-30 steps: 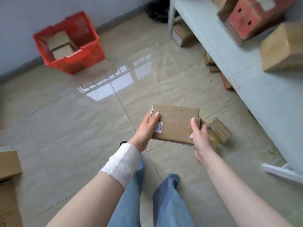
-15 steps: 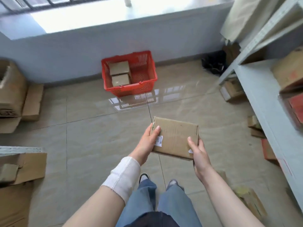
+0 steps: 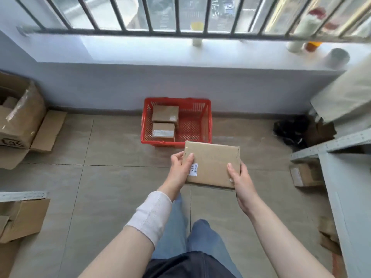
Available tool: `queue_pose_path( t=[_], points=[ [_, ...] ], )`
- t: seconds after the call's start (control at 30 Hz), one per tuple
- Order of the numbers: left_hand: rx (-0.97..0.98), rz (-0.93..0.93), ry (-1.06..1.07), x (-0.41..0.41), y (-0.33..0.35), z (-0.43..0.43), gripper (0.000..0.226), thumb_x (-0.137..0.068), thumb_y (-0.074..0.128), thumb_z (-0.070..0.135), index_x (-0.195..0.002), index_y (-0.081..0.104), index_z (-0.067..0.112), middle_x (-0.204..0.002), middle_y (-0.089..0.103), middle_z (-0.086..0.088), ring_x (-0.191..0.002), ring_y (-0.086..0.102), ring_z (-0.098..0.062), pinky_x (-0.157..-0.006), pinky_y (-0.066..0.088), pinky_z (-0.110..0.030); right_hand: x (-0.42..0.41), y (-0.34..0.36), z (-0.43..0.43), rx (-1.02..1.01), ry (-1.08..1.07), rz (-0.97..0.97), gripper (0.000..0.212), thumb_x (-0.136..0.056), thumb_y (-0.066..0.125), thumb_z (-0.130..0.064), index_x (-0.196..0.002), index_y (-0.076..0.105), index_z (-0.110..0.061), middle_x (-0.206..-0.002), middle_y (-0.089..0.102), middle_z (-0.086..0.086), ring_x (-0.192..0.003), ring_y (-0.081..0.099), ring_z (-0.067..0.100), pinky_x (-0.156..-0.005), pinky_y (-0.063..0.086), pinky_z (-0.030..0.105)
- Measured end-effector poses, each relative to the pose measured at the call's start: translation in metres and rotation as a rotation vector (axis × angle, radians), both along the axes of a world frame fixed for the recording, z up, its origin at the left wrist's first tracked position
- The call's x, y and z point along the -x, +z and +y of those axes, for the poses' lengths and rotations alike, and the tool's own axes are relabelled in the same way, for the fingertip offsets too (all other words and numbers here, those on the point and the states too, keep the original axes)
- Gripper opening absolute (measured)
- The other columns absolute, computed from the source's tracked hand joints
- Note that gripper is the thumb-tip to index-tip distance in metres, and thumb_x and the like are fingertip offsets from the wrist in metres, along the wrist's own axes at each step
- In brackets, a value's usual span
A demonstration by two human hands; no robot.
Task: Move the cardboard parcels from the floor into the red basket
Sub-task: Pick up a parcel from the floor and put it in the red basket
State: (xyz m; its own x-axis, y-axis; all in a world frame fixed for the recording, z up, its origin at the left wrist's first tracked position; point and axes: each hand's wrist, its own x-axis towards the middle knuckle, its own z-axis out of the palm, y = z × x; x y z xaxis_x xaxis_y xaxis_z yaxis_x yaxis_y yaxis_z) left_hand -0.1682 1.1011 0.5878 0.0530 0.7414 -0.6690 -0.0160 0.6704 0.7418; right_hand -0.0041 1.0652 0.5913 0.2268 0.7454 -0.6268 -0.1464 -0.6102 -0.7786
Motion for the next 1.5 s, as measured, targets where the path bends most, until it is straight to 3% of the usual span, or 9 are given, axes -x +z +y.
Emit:
queue_pose_path(
  t=[0.13, 0.23, 0.33, 0.43, 0.63, 0.77, 0.87, 1.03, 1.5],
  points=[
    [0.001, -0.008, -0.020, 0.013, -0.019, 0.083, 0.049, -0.094, 0.052, 0.026, -0.136, 0.031, 0.012, -0.135, 0.053, -0.005, -0.120, 0.054, -0.016, -0.108, 0.040, -0.035, 0.011, -0.017, 0.091, 0.027, 0.030, -0.016, 0.057, -0.094, 0.048, -0.026, -0.145, 0.025, -0.015, -0.136, 0.051, 0.005, -0.114, 0.054, 0.017, -0.100, 0.041, 0.031],
    [-0.023, 0.000, -0.104, 0.021, -0.048, 0.143, 0.054, -0.094, 0.054, 0.025, -0.141, 0.030, 0.017, -0.139, 0.049, 0.002, -0.124, 0.049, -0.011, -0.108, 0.037, -0.029, 0.017, -0.047, 0.153, 0.067, -0.011, -0.046, 0.058, -0.093, 0.050, -0.026, -0.144, 0.026, -0.016, -0.134, 0.052, 0.005, -0.115, 0.055, 0.018, -0.104, 0.041, 0.035],
    [-0.022, 0.041, -0.154, 0.026, -0.086, 0.196, 0.068, -0.087, 0.057, 0.039, -0.146, 0.026, 0.024, -0.144, 0.045, 0.006, -0.132, 0.043, -0.009, -0.114, 0.032, -0.036, 0.021, -0.087, 0.205, 0.123, -0.008, -0.029, 0.059, -0.093, 0.050, -0.027, -0.145, 0.026, -0.014, -0.139, 0.050, 0.007, -0.122, 0.053, 0.020, -0.107, 0.038, 0.038],
    [0.005, 0.078, -0.196, 0.027, -0.130, 0.241, 0.080, -0.075, 0.060, 0.056, -0.145, 0.026, 0.039, -0.147, 0.042, 0.007, -0.137, 0.038, -0.012, -0.115, 0.030, -0.043, 0.022, -0.128, 0.250, 0.147, -0.008, -0.052, 0.056, -0.094, 0.048, -0.026, -0.144, 0.026, -0.012, -0.135, 0.050, 0.004, -0.118, 0.052, 0.019, -0.095, 0.039, 0.029],
    [0.102, 0.070, -0.123, 0.015, -0.234, 0.309, 0.072, -0.089, 0.060, 0.031, -0.148, 0.020, 0.017, -0.140, 0.047, 0.007, -0.124, 0.049, -0.008, -0.104, 0.039, -0.025, 0.009, -0.243, 0.324, 0.178, 0.038, -0.190, 0.054, -0.093, 0.049, -0.028, -0.139, 0.024, -0.016, -0.125, 0.046, 0.000, -0.104, 0.049, 0.013, -0.075, 0.040, 0.019],
    [0.150, 0.141, -0.020, -0.003, -0.342, 0.334, 0.060, -0.084, 0.066, 0.033, -0.136, 0.040, 0.018, -0.131, 0.058, -0.001, -0.116, 0.058, -0.015, -0.101, 0.044, -0.031, 0.001, -0.336, 0.362, 0.209, 0.091, -0.228, 0.054, -0.093, 0.049, -0.031, -0.141, 0.026, -0.020, -0.124, 0.050, 0.002, -0.107, 0.054, 0.018, -0.092, 0.044, 0.032],
    [0.185, 0.132, 0.056, -0.017, -0.412, 0.344, 0.063, -0.082, 0.064, 0.042, -0.138, 0.038, 0.030, -0.129, 0.060, 0.003, -0.116, 0.058, -0.016, -0.104, 0.045, -0.042, -0.001, -0.407, 0.380, 0.212, 0.151, -0.284, 0.064, -0.084, 0.053, -0.043, -0.141, 0.028, -0.027, -0.137, 0.046, 0.009, -0.118, 0.053, 0.024, -0.104, 0.042, 0.046],
    [0.196, 0.149, 0.121, -0.029, -0.498, 0.359, 0.058, -0.087, 0.060, 0.037, -0.140, 0.040, 0.022, -0.127, 0.061, 0.000, -0.115, 0.059, -0.016, -0.104, 0.045, -0.040, -0.005, -0.487, 0.400, 0.250, 0.152, -0.300, 0.054, -0.094, 0.047, -0.024, -0.143, 0.026, -0.013, -0.136, 0.047, 0.006, -0.124, 0.047, 0.021, -0.091, 0.034, 0.022],
    [0.263, 0.267, 0.103, -0.029, -0.613, 0.376, 0.060, -0.089, 0.055, 0.043, -0.139, 0.039, 0.014, -0.136, 0.055, -0.006, -0.127, 0.051, -0.024, -0.110, 0.038, -0.045, 0.011, -0.603, 0.415, 0.250, 0.165, -0.346, 0.052, -0.094, 0.048, -0.024, -0.142, 0.030, -0.013, -0.145, 0.042, 0.008, -0.133, 0.041, 0.025, -0.107, 0.034, 0.035]
  ],
)
